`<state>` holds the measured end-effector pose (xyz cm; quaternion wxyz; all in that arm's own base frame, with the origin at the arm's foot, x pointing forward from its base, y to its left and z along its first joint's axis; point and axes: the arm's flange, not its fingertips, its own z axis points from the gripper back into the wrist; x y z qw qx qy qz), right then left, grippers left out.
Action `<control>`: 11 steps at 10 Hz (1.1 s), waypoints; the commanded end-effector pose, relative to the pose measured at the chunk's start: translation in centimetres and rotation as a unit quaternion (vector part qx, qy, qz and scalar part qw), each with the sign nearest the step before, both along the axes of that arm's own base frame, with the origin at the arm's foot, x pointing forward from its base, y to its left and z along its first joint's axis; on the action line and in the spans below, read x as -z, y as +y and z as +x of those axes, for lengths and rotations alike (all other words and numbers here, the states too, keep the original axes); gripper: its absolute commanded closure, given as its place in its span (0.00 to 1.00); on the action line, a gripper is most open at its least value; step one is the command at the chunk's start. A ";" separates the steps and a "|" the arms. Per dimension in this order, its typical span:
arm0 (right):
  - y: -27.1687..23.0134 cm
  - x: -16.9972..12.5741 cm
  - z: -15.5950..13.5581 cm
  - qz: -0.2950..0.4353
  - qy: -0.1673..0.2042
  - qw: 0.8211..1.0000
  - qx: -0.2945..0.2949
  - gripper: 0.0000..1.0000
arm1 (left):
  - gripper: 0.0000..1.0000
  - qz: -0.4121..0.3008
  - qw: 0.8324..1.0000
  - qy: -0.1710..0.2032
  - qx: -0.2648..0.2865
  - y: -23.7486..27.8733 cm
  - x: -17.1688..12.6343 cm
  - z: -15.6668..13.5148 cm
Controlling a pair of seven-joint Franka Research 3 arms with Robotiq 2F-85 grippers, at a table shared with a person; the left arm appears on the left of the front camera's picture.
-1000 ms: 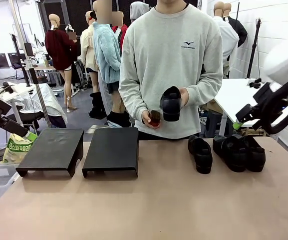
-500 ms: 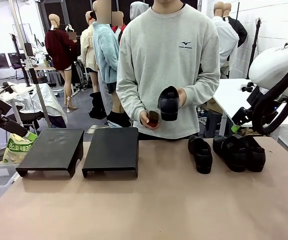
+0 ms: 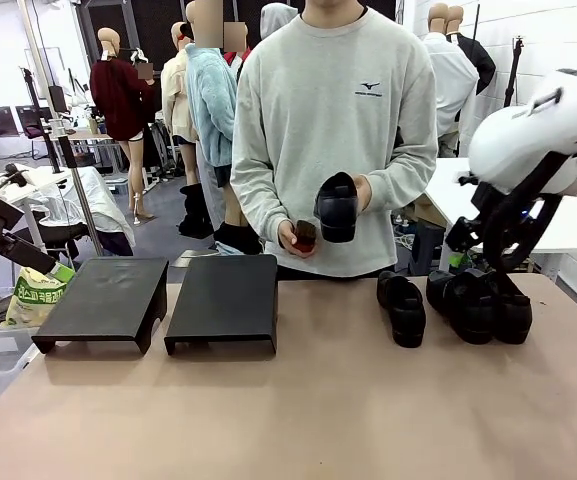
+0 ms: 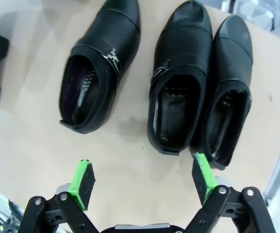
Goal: Organize the shoes by placing them on the stand.
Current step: Pick up one Shoe and place it in the middle of the table.
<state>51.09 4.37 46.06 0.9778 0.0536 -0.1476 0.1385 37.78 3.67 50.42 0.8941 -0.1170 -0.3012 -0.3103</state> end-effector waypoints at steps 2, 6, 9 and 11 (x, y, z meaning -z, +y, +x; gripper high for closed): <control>0.9 3.3 3.2 -0.043 0.061 0.997 0.028 0.00 | 0.00 -0.006 1.000 -0.002 0.008 0.4 0.2 0.0; 0.8 5.3 3.8 -0.024 0.080 0.996 0.034 0.00 | 0.00 -0.006 1.000 -0.002 0.008 0.4 0.2 0.0; 1.9 5.2 4.3 -0.024 0.083 0.996 0.033 0.00 | 0.00 -0.006 1.000 -0.002 0.008 0.4 0.2 0.0; 0.8 5.5 3.5 -0.030 0.073 0.997 0.024 0.00 | 0.00 -0.006 1.000 -0.002 0.008 0.4 0.2 0.0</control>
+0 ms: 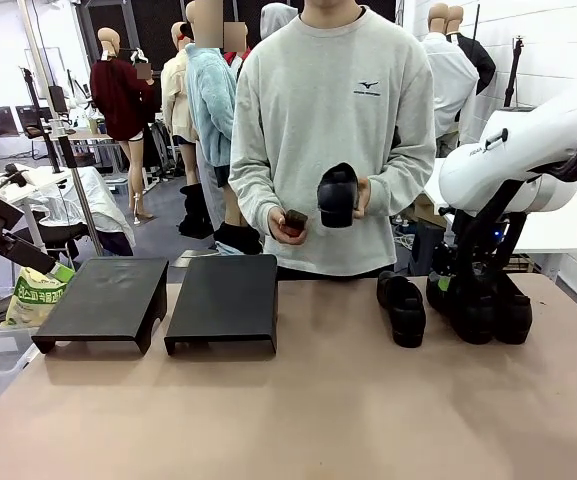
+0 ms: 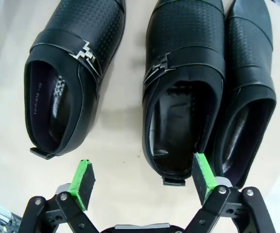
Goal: Organize the shoes by placing them on the stand.
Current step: Pick up one Shoe and place it in the middle of the table.
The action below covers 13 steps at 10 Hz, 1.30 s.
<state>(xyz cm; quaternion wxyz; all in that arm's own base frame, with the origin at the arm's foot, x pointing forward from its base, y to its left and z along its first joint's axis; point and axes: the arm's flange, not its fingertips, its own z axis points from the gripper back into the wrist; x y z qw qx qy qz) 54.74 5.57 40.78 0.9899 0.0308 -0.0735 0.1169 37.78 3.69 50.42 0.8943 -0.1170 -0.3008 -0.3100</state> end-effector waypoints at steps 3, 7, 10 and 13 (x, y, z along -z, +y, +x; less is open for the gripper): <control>0.4 0.5 0.8 -0.008 0.011 1.000 0.005 0.00 | 0.00 -0.006 1.000 -0.003 0.008 0.4 0.2 0.0; 0.9 2.6 2.1 -0.011 0.018 1.000 0.019 0.00 | 0.00 -0.006 1.000 -0.003 0.008 0.4 0.2 0.0; 0.5 3.1 2.7 -0.017 0.004 0.999 0.032 0.00 | 0.00 -0.006 1.000 -0.003 0.008 0.4 0.2 0.0; 0.3 4.1 2.9 -0.018 0.027 0.999 0.030 0.09 | 0.00 -0.006 1.000 -0.003 0.008 0.4 0.2 0.0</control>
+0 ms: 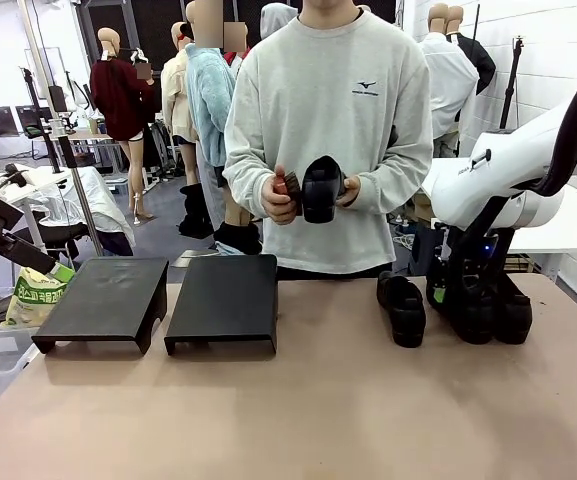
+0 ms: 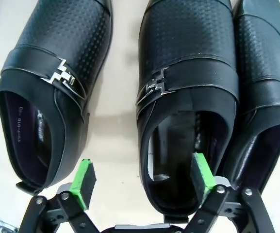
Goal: Organize the shoes by placing them on the stand.
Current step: Pick up one Shoe and place it in the middle of the table.
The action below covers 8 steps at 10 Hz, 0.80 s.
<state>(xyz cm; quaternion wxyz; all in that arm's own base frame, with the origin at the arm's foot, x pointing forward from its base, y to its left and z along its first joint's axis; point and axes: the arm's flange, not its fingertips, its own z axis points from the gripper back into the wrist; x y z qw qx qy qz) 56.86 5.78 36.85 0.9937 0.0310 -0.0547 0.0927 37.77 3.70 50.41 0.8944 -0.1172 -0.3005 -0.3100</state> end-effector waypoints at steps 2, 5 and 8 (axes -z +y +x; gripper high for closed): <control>0.3 -0.2 0.8 -0.011 -0.007 1.000 -0.002 0.39 | 0.00 -0.006 1.000 -0.003 0.008 0.4 0.2 0.0; 0.7 -0.4 0.9 -0.024 -0.012 1.000 -0.004 0.39 | 0.00 -0.006 1.000 -0.003 0.008 0.4 0.2 0.0; 1.4 0.7 1.3 -0.057 -0.006 0.998 0.008 0.39 | 0.00 -0.006 1.000 -0.003 0.008 0.4 0.2 0.0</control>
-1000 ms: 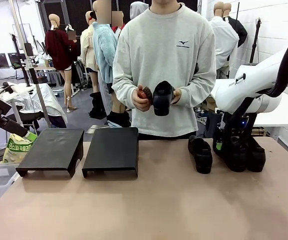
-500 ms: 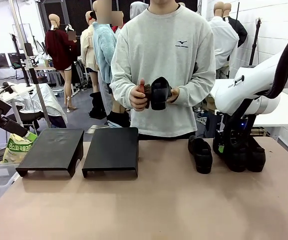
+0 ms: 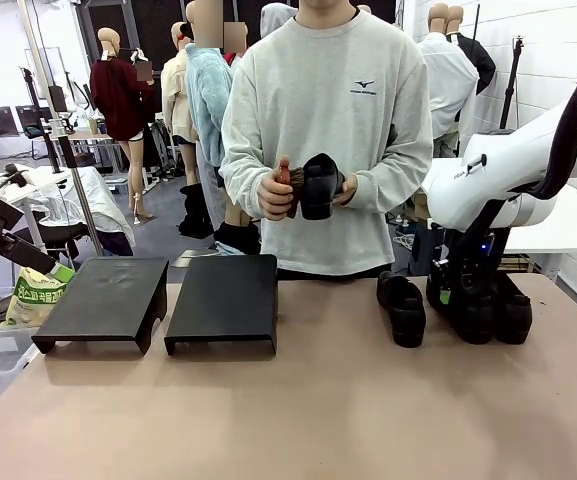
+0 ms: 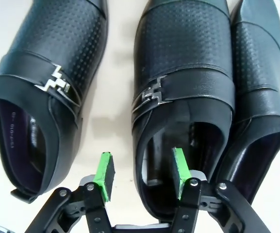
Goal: Organize the shoes by placing them on the stand.
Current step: Pick up one Shoe and place it in the middle of the table.
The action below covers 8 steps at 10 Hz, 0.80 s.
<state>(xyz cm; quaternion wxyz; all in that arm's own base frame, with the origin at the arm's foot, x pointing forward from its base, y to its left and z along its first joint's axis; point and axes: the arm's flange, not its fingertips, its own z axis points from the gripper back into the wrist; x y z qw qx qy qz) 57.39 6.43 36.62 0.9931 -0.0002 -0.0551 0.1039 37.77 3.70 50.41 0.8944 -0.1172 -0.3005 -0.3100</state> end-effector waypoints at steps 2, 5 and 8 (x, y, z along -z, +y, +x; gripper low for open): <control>0.9 1.1 1.1 -0.027 -0.003 0.999 0.020 0.39 | 0.00 -0.006 1.000 -0.003 0.008 0.4 0.2 0.0; 0.9 1.2 1.0 -0.018 -0.006 1.000 0.024 0.73 | 0.00 -0.006 1.000 -0.003 0.008 0.4 0.2 0.0; 1.0 1.4 1.1 -0.009 -0.001 1.000 0.024 1.00 | 0.00 -0.006 1.000 -0.003 0.008 0.4 0.2 0.0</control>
